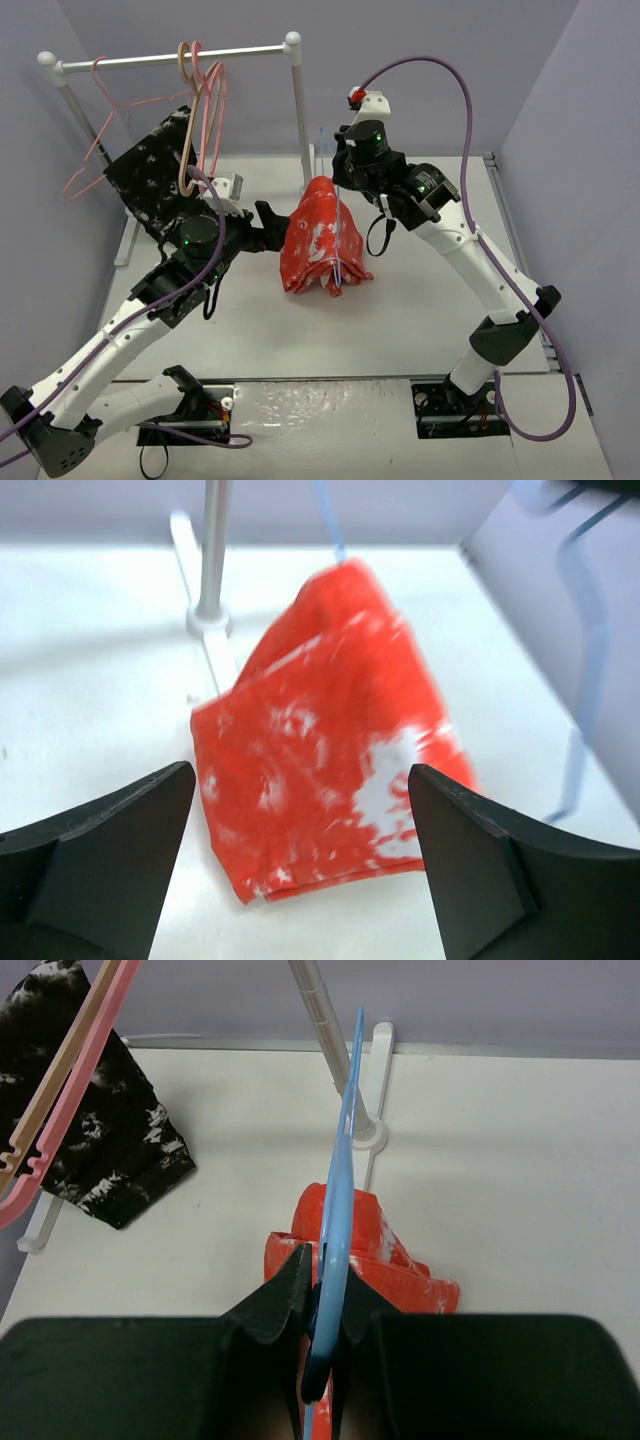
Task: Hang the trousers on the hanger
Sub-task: Place trousers on hanger
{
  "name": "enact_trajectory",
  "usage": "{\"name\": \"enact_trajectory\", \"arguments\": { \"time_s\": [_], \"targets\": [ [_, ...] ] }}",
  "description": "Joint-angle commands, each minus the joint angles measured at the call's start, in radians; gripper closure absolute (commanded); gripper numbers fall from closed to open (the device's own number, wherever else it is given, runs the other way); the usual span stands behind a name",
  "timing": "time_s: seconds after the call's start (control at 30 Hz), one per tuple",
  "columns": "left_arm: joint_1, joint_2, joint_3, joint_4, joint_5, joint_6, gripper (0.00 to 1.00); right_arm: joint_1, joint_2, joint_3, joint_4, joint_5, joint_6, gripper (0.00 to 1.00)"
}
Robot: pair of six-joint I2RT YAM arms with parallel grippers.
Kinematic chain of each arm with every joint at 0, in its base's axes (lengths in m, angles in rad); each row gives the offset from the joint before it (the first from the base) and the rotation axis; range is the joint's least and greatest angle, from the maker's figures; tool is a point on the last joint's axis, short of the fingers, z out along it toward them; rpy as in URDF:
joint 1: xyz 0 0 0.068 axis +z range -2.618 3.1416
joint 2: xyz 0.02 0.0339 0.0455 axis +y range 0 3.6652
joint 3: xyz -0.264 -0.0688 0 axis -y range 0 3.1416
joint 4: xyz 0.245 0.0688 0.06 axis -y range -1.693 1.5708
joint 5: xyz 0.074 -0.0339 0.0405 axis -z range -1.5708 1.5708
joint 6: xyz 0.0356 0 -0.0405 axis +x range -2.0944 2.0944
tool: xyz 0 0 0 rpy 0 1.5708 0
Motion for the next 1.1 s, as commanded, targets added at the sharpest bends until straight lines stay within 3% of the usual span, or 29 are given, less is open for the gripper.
{"name": "enact_trajectory", "arguments": {
  "time_s": [0.0,0.23,0.67,0.83,1.03,1.07],
  "targets": [
    [-0.018,0.011,0.086,-0.021,0.063,0.043,0.14,0.021,0.054,0.052,0.156,0.068,0.061,1.0],
    [-0.064,0.078,0.11,0.078,0.121,0.035,0.16,0.045,0.113,0.09,0.16,0.071,0.093,1.0],
    [-0.069,0.217,0.145,0.13,0.229,0.004,0.35,0.059,0.128,0.104,0.181,0.036,0.112,1.0],
    [-0.07,0.255,0.162,0.181,0.254,-0.019,0.57,0.06,0.122,0.099,0.186,0.03,0.113,1.0],
    [-0.067,0.253,0.187,0.195,0.254,-0.039,1.0,0.06,0.11,0.09,0.191,0.005,0.113,1.0],
    [-0.067,0.249,0.195,0.194,0.253,-0.041,1.0,0.06,0.106,0.087,0.193,0.0,0.111,1.0]
  ]
}}
